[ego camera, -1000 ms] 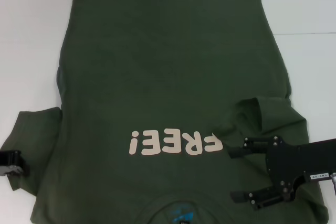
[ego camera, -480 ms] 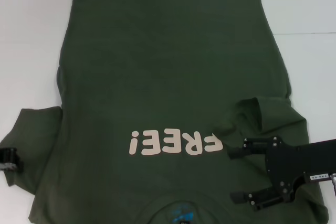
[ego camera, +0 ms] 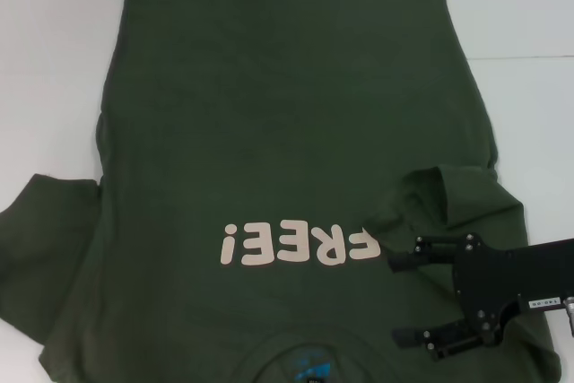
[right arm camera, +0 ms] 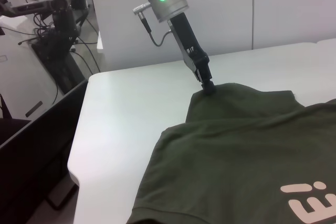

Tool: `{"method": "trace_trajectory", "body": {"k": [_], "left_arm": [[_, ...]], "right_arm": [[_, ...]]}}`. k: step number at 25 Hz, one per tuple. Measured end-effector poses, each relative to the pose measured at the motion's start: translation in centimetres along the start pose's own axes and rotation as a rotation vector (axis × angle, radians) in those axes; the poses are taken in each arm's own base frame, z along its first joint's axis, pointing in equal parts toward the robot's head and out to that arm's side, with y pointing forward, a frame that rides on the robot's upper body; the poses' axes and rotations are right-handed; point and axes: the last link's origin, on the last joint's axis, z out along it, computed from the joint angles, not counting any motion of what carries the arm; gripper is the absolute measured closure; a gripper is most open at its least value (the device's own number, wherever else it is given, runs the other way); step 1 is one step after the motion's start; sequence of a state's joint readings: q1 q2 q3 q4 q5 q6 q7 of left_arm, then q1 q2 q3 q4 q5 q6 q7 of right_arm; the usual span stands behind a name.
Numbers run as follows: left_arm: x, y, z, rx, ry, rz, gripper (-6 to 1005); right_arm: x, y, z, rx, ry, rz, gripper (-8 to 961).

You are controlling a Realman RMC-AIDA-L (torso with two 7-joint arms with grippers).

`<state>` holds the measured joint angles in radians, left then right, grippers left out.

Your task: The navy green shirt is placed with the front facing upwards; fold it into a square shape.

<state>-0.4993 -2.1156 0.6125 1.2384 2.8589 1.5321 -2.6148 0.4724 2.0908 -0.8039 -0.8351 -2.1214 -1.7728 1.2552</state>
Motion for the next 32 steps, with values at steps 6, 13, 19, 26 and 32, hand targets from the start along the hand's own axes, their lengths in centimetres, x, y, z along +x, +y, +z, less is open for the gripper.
{"method": "trace_trajectory", "body": {"k": [6,13,19,26,32], "left_arm": [[0.4,-0.7,-0.4,0.020,0.036,-0.016,947],[0.8,-1.0,-0.4,0.037,0.064,-0.017,945],[1.0,-1.5,-0.4,0.057,0.089,-0.023,942],[1.0,-1.5,-0.3,0.059,0.090,-0.021,940],[1.2,-1.2,-0.3,0.054,0.091,-0.006,938]], "right_arm": [[0.0,0.0,0.1,0.000,-0.001,0.001,33],[0.0,0.1,0.1,-0.002,-0.002,0.002,34],[0.1,0.1,0.3,-0.006,-0.004,0.003,36],[0.0,0.0,0.4,-0.008,-0.006,0.002,42],[-0.1,0.0,0.4,-0.009,-0.004,-0.002,42]]}}
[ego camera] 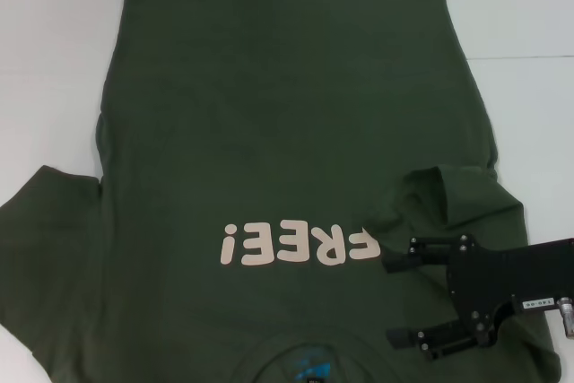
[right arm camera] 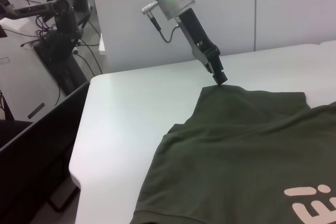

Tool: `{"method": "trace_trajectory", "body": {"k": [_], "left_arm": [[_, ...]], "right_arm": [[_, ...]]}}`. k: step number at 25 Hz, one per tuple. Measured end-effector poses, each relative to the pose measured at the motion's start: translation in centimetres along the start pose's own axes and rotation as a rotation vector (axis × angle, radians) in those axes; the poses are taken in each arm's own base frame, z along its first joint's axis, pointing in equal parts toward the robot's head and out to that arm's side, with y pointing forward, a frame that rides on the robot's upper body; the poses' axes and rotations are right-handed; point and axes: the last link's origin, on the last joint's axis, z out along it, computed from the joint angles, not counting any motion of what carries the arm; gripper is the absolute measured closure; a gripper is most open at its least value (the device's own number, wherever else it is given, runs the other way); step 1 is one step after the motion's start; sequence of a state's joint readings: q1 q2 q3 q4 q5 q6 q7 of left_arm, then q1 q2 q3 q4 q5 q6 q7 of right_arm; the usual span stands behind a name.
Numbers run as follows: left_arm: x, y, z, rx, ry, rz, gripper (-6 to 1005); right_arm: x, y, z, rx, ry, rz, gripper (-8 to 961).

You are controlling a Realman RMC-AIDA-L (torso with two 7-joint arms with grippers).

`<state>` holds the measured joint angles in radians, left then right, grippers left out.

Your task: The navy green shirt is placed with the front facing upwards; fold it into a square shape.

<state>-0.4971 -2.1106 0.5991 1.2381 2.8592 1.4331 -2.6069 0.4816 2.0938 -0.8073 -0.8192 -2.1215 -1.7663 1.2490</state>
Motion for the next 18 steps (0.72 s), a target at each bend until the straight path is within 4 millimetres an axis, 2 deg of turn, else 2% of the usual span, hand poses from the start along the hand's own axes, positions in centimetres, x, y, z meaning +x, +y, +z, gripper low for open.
{"method": "trace_trajectory", "body": {"k": [7,12,18], "left_arm": [[0.44,-0.03,-0.90,-0.019,0.012,-0.027,935],[0.14,-0.34,-0.92,-0.042,-0.011,-0.056,818],[-0.15,-0.26,-0.39,-0.068,-0.032,-0.068,600]], "right_arm": [[-0.11,-0.13,-0.03,0.001,0.004,-0.005,41],[-0.17,-0.17,-0.02,0.001,0.006,-0.007,41],[-0.23,-0.23,-0.03,0.003,0.007,-0.009,42]]}}
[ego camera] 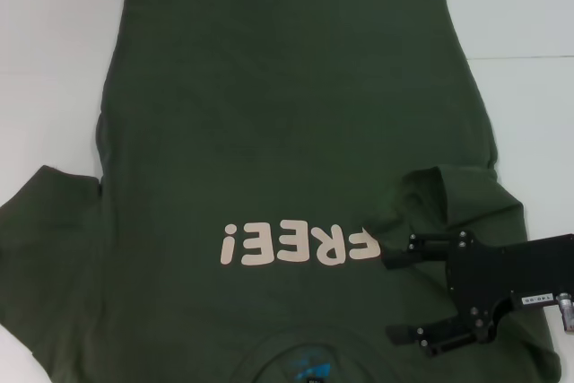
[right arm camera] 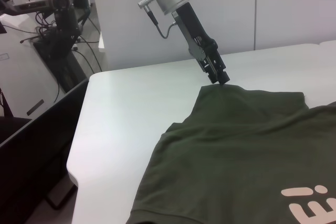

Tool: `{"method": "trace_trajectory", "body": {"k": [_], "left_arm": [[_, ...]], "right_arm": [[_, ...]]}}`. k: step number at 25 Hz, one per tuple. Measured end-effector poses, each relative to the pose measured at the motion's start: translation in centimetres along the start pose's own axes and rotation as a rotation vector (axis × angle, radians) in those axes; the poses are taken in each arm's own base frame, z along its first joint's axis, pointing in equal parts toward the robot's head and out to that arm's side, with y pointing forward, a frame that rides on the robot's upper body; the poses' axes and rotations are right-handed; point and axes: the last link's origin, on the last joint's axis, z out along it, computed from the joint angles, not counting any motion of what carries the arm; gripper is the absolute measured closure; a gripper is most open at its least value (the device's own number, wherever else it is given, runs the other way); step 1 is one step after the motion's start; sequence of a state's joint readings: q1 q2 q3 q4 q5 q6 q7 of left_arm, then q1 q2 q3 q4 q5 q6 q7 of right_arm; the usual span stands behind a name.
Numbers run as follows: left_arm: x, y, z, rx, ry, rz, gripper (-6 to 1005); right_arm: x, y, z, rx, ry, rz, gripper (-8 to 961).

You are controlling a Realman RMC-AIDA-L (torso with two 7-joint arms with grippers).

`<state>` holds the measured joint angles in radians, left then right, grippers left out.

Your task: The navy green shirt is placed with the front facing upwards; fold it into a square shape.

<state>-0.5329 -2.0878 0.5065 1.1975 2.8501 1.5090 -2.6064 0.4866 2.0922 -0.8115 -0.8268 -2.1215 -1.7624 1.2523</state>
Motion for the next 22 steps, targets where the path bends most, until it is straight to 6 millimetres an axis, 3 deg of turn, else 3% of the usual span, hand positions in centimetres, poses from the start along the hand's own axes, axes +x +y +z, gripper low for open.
{"method": "trace_trajectory", "body": {"k": [8,13,19,22], "left_arm": [[-0.20,0.35,0.77,-0.020,-0.033,0.000,365],[-0.29,0.44,1.01,-0.027,-0.048,-0.001,168],[-0.39,0.76,1.07,-0.031,-0.066,0.037,161],[-0.38,0.77,1.06,-0.030,-0.066,0.037,285]], "right_arm": [[-0.02,-0.04,0.01,0.000,0.001,0.000,42],[-0.02,-0.04,0.02,0.001,0.001,0.000,42],[-0.02,-0.04,0.02,0.001,0.000,0.002,41],[-0.01,-0.03,0.03,0.001,0.000,0.002,41]]}}
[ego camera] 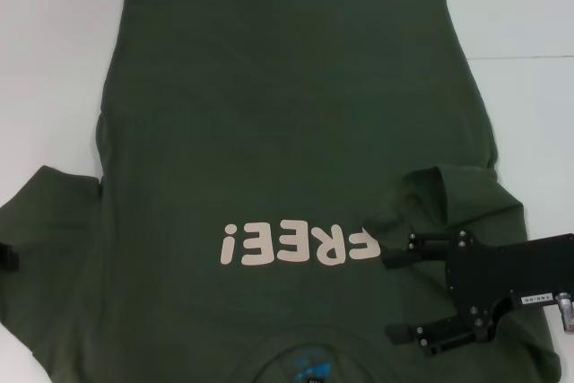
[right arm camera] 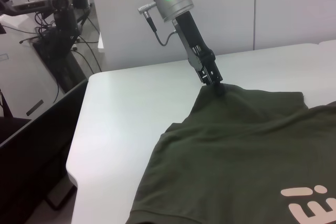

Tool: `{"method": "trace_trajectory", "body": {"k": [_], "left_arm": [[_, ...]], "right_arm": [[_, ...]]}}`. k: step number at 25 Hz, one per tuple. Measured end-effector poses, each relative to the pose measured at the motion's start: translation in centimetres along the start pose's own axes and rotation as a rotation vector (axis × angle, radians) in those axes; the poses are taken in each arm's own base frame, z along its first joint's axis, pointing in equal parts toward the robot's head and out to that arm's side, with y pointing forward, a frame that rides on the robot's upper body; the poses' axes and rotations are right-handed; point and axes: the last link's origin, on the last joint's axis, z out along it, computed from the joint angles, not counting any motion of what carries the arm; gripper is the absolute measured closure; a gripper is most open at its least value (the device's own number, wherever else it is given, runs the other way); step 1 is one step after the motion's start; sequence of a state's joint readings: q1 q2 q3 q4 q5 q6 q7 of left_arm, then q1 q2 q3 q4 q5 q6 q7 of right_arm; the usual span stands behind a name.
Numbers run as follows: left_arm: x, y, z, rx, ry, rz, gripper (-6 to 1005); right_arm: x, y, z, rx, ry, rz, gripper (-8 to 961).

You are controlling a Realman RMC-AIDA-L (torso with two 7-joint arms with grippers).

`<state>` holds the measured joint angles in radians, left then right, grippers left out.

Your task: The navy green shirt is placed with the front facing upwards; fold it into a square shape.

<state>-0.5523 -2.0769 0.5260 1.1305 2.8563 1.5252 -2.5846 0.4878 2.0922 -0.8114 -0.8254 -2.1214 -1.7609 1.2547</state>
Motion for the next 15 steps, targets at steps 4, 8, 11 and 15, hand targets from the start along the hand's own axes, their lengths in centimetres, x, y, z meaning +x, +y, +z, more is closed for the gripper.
{"method": "trace_trajectory", "body": {"k": [4,8,11,15], "left_arm": [[-0.01,0.01,0.00,-0.001,-0.001,0.001,462],[-0.01,0.05,0.03,0.000,-0.002,0.005,626],[-0.03,0.17,0.10,0.000,-0.006,0.012,693],[-0.03,0.26,0.13,0.002,-0.008,0.019,782]], "right_arm": [[0.00,0.01,0.01,-0.001,0.000,0.000,41],[0.00,0.02,0.00,-0.001,0.000,0.000,41],[0.00,0.02,0.00,-0.002,-0.001,0.000,41],[-0.04,0.04,0.03,-0.002,-0.001,-0.001,41]]}}
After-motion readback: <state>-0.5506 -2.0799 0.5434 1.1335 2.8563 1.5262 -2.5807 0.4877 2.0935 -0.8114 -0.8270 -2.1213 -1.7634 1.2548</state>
